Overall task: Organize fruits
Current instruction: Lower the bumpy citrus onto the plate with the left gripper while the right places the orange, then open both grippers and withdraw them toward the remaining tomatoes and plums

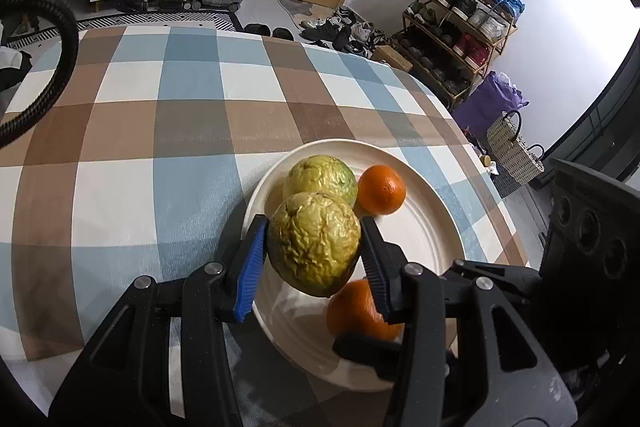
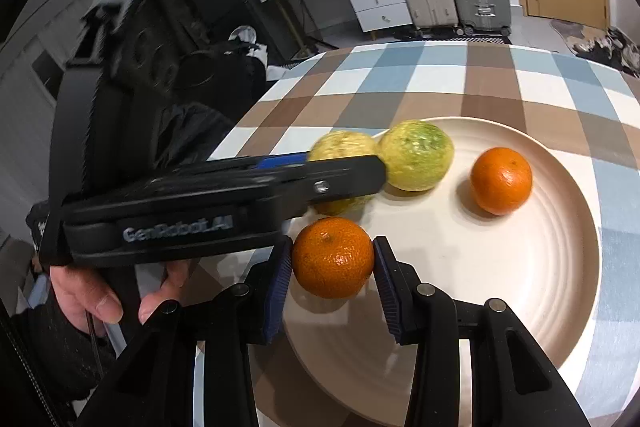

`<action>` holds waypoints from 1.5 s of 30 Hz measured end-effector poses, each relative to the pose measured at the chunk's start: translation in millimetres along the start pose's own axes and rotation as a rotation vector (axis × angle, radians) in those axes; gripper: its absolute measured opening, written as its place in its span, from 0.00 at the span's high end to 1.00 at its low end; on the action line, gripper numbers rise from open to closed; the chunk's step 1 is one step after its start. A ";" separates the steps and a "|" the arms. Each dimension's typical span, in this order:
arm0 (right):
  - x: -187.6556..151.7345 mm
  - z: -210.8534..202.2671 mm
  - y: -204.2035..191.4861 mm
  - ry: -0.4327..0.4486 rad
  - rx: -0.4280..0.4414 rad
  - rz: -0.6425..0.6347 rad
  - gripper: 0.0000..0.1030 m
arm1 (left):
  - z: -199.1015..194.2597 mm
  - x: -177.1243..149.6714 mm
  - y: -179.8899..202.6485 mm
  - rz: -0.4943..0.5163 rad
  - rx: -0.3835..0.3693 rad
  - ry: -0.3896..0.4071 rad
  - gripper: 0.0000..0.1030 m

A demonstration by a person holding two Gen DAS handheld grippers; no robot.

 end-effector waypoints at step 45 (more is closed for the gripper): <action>-102.3 -229.0 -39.0 0.515 -0.168 -0.082 0.00 | -203.6 -78.8 134.5 0.047 0.178 0.318 0.02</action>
Point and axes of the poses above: each gripper's, at about its wrist camera, not at the fingertips, and z roughly the way its jaws point, y to its right, x to its top, the point moved 4 cm from there along z, roughly the way its jaws point, and after that the axes turned 4 degrees about z, right-handed, at the moved point
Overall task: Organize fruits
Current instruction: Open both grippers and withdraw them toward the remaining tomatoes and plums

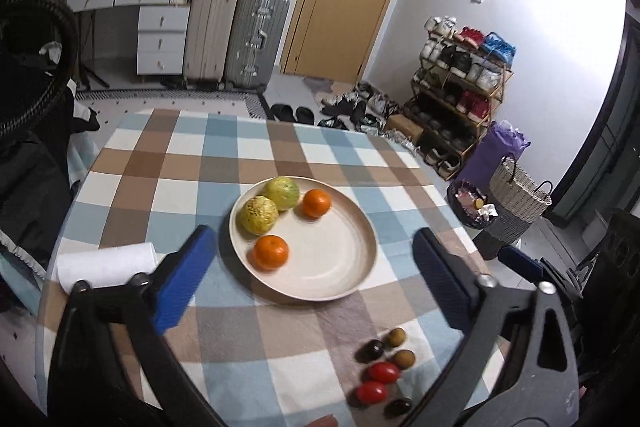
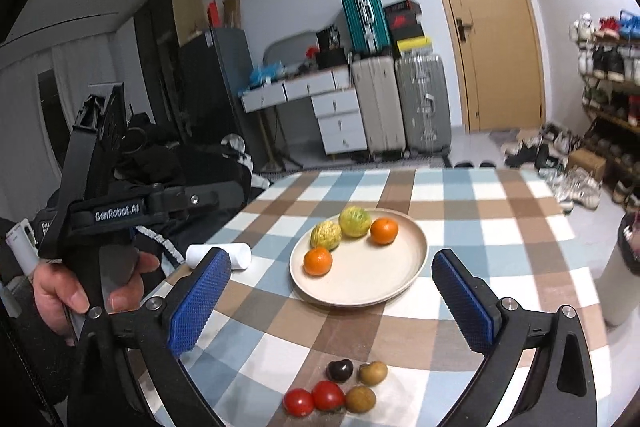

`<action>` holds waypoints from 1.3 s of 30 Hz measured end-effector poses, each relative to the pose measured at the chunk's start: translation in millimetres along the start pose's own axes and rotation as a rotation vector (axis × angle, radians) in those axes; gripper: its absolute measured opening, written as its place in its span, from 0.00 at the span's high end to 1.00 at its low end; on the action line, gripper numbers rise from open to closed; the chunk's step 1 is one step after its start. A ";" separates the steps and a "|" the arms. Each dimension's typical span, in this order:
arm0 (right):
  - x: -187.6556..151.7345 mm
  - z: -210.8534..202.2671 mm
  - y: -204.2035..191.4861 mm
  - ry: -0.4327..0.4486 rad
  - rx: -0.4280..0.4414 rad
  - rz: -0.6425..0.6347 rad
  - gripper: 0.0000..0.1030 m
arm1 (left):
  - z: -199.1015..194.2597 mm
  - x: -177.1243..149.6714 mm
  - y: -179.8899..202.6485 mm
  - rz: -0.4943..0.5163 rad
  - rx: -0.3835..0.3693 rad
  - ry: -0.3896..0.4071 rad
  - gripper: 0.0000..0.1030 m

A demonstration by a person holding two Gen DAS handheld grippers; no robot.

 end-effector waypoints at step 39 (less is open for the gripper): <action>-143.1 -27.0 2.1 -0.206 -0.128 0.004 0.01 | -7.2 -162.5 18.2 0.035 0.080 -0.111 0.01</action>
Point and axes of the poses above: each gripper's, at about its wrist camera, not at the fingertips, and z roughly the way its jaws point, y to its right, x to its top, the point moved 4 cm from there along z, roughly the way its jaws point, and after that the axes turned 4 degrees about z, right-handed, at the moved point
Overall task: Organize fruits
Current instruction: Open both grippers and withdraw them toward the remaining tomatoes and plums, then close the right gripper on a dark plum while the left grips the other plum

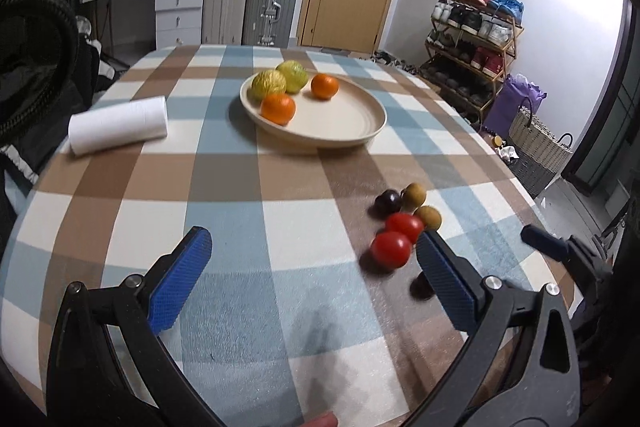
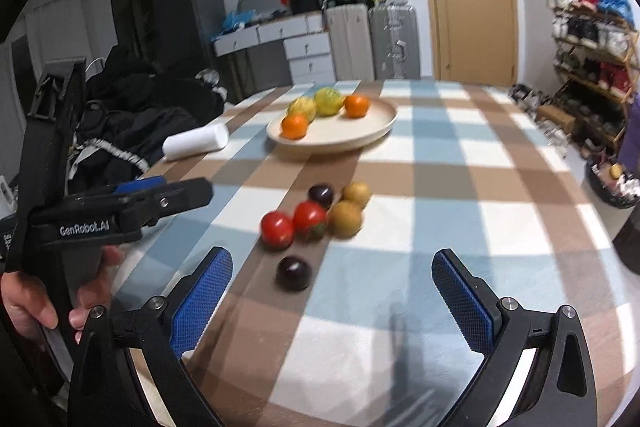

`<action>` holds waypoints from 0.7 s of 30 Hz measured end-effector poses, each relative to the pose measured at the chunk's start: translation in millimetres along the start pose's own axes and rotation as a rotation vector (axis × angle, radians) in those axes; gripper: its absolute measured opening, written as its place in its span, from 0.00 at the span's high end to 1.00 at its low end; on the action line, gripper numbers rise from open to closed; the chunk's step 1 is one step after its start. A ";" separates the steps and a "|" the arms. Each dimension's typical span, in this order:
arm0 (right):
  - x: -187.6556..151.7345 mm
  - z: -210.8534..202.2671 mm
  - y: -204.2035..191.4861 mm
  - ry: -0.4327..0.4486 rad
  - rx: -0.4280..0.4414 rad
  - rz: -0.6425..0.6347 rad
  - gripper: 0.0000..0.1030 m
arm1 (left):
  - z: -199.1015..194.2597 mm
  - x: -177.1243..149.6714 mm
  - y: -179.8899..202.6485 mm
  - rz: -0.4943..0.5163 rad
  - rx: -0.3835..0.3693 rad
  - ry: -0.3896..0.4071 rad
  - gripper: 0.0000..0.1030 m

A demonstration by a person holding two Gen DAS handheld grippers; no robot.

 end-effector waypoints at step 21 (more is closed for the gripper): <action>-16.1 40.1 -21.7 -0.152 0.058 -0.011 0.59 | 7.0 -5.3 -21.5 -0.039 -0.015 -0.028 0.01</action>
Point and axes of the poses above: each gripper's, at about its wrist camera, not at the fingertips, and z roughly the way its jaws point, y to its right, x to its top, the point moved 4 cm from there along z, roughly the way its jaws point, and after that the axes turned 4 degrees about z, right-handed, at the moved point
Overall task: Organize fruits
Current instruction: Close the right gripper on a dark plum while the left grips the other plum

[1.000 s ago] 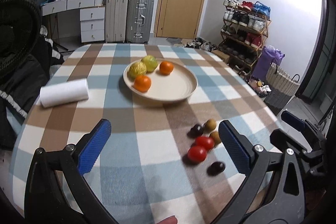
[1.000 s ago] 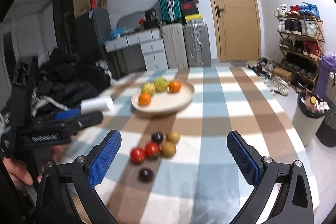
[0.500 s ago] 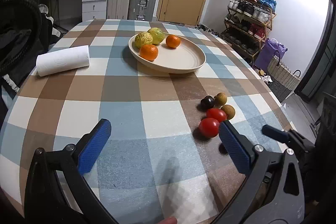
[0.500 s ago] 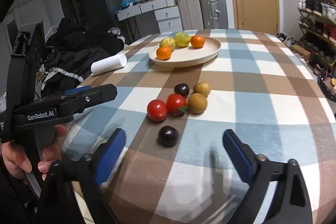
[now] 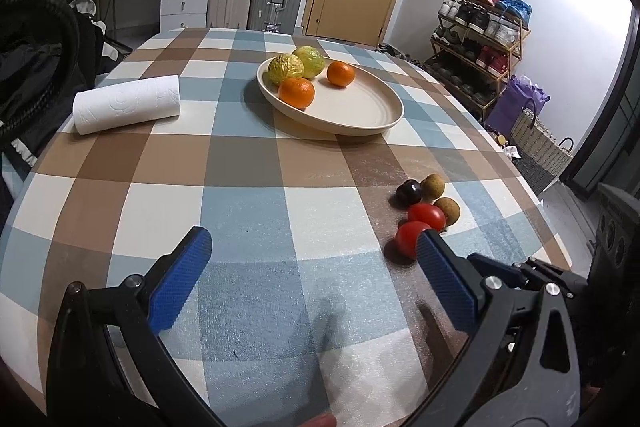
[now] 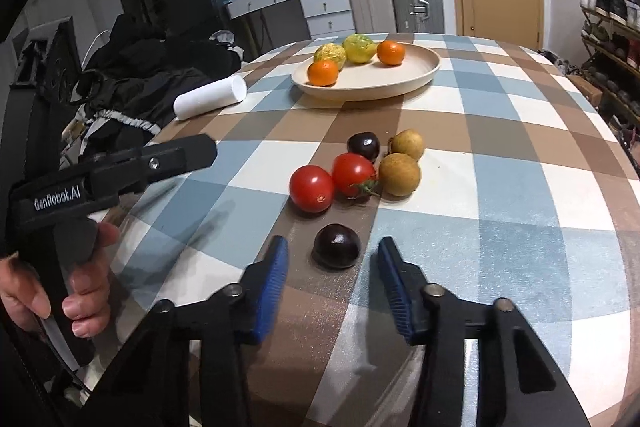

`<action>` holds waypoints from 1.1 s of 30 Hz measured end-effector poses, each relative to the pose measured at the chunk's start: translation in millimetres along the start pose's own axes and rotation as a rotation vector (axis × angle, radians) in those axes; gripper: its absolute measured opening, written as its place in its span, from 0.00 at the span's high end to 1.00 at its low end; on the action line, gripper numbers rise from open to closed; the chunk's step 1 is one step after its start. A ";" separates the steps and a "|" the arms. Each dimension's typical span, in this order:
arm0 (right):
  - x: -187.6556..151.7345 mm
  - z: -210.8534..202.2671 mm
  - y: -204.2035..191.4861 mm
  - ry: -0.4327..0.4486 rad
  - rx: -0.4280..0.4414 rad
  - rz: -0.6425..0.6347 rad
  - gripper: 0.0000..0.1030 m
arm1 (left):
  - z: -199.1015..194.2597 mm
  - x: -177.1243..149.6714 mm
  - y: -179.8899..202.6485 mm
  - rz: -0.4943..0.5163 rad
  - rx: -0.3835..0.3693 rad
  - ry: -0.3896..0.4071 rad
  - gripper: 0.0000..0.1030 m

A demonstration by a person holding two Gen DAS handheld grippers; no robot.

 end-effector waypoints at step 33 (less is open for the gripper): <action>25.5 -34.0 48.9 0.151 -0.034 0.038 0.76 | 73.6 52.4 47.9 0.102 -0.298 -0.195 0.03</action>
Point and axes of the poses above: each gripper's, at about its wrist camera, not at the fingertips, and z roughly the way its jaws point, y to its right, x to its top, the point moved 4 cm from there along z, roughly the way its jaws point, and after that the axes turned 4 degrees about z, right-handed, at the moved point
